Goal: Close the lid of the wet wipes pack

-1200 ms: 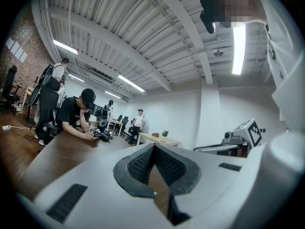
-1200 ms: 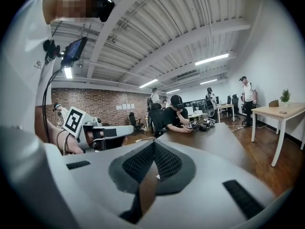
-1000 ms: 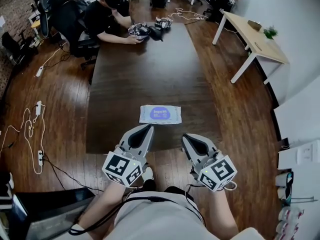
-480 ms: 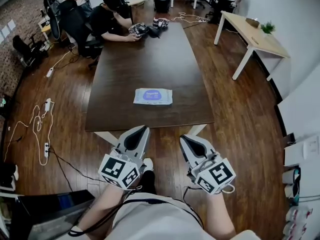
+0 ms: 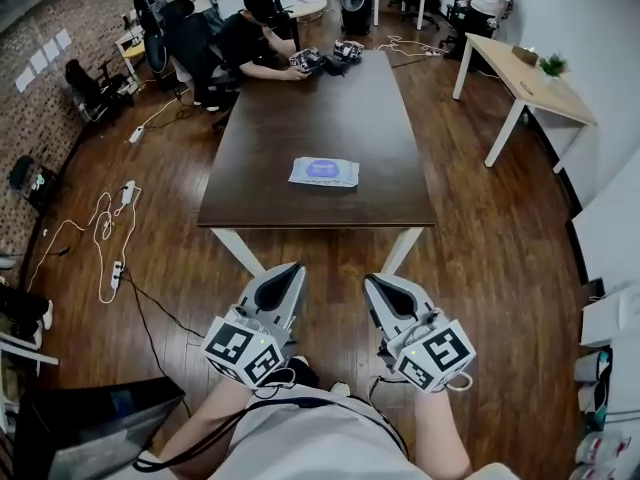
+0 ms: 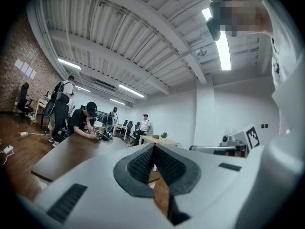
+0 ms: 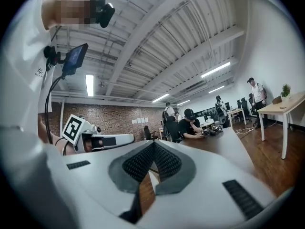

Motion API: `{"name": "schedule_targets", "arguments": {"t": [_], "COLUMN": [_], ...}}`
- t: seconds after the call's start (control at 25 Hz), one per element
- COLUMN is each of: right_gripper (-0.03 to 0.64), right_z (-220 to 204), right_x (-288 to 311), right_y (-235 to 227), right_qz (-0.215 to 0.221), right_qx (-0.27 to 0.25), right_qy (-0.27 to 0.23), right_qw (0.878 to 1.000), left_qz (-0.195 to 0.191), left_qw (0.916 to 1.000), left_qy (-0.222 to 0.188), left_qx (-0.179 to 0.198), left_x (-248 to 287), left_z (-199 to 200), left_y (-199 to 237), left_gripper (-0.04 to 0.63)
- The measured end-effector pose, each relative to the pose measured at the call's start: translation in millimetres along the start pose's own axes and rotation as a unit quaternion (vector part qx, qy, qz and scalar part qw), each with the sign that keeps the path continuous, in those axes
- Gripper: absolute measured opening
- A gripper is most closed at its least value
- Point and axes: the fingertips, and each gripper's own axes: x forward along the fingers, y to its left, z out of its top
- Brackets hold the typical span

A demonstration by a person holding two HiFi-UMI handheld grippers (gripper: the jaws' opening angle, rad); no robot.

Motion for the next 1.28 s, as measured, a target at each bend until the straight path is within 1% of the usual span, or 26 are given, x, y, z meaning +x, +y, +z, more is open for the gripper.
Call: {"name": "schedule_targets", "arguments": {"t": [0.2, 0.36, 0.6, 0.76, 0.88, 1.28], "right_gripper": [0.006, 0.006, 0.006, 0.006, 0.006, 0.006], "right_z": [12, 15, 23, 27, 26, 25], "right_x": [0, 3, 16, 20, 22, 26], "right_y": [28, 33, 40, 46, 48, 54], "right_qz": [0.017, 0.020, 0.002, -0.004, -0.008, -0.021], "right_qx": [-0.007, -0.014, -0.024, -0.036, -0.039, -0.044], "right_qy": [-0.008, -0.009, -0.009, -0.005, -0.003, 0.002], "right_qw": [1.000, 1.000, 1.000, 0.999, 0.999, 0.999], "left_qz": [0.005, -0.007, -0.021, -0.018, -0.020, -0.032], "left_qw": [0.9997, 0.9995, 0.9990, 0.9991, 0.9990, 0.9988], "left_qy": [-0.014, -0.025, -0.038, -0.037, -0.040, -0.037], "left_qx": [0.019, 0.019, 0.014, 0.006, 0.004, 0.008], "left_x": [-9, -7, -15, -24, -28, -31], "left_z": [25, 27, 29, 36, 31, 38], "left_y": [-7, -8, 8, 17, 23, 25], "left_gripper": [0.002, 0.002, 0.002, 0.002, 0.002, 0.002]}}
